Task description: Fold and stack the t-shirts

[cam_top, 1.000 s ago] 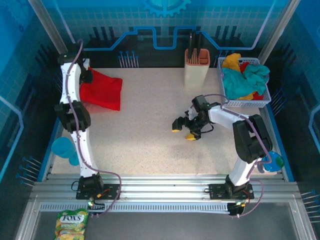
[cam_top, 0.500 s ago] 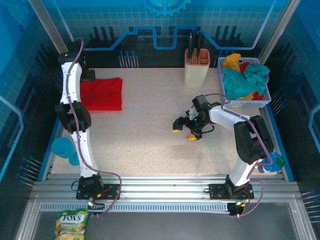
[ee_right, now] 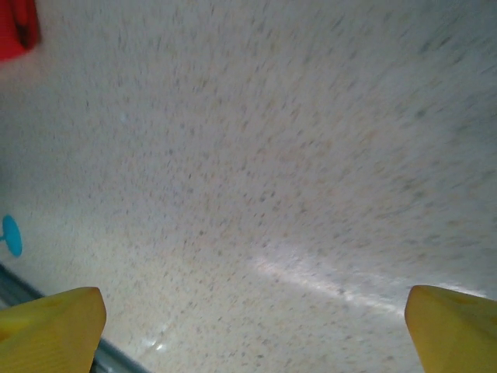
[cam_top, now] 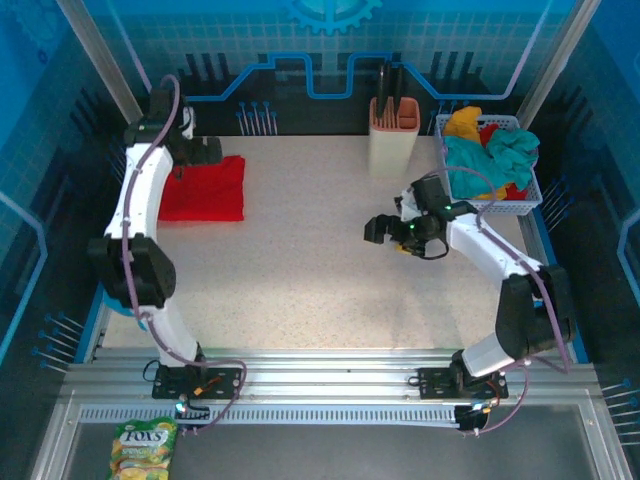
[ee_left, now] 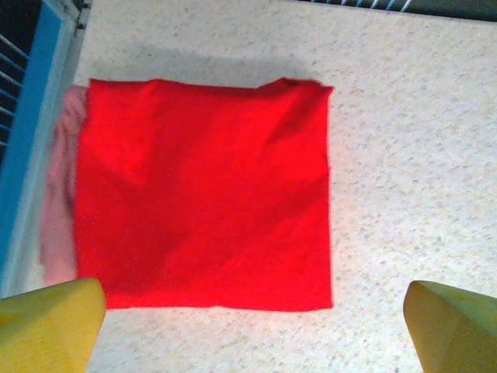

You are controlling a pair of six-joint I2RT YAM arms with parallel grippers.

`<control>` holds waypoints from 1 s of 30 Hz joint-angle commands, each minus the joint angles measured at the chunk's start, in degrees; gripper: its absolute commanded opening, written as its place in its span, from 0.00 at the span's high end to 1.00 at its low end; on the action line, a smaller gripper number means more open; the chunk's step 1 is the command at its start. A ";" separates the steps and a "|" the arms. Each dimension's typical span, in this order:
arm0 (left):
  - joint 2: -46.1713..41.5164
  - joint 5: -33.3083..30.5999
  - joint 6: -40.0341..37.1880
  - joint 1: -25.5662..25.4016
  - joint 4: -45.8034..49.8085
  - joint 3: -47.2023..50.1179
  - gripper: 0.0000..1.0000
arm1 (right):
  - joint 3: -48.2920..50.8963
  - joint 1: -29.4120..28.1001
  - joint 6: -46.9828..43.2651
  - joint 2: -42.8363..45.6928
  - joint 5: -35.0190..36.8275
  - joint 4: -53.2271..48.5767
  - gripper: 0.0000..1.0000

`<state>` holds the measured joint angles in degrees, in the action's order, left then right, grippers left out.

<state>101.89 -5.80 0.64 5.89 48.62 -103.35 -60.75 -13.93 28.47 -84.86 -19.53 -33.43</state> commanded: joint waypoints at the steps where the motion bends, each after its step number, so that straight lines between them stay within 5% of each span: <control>1: -10.61 7.81 3.35 0.22 -18.78 15.07 0.01 | 3.13 2.10 -4.42 5.19 6.83 3.01 0.00; 14: -31.50 13.39 8.42 -0.03 -57.14 63.20 0.01 | 28.24 5.65 -20.07 25.63 26.81 32.61 0.00; 23: -23.61 8.44 5.20 -0.79 -80.11 75.65 0.01 | 43.55 10.85 -24.24 28.85 27.81 56.55 0.00; 30: -17.78 6.58 3.27 -1.73 -97.26 81.63 0.01 | 44.31 12.99 -23.92 15.72 22.24 73.26 0.00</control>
<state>82.54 1.93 6.35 4.89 -36.03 -22.90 -14.28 -1.78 5.80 -65.34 5.96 27.40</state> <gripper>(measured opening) 0.992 0.996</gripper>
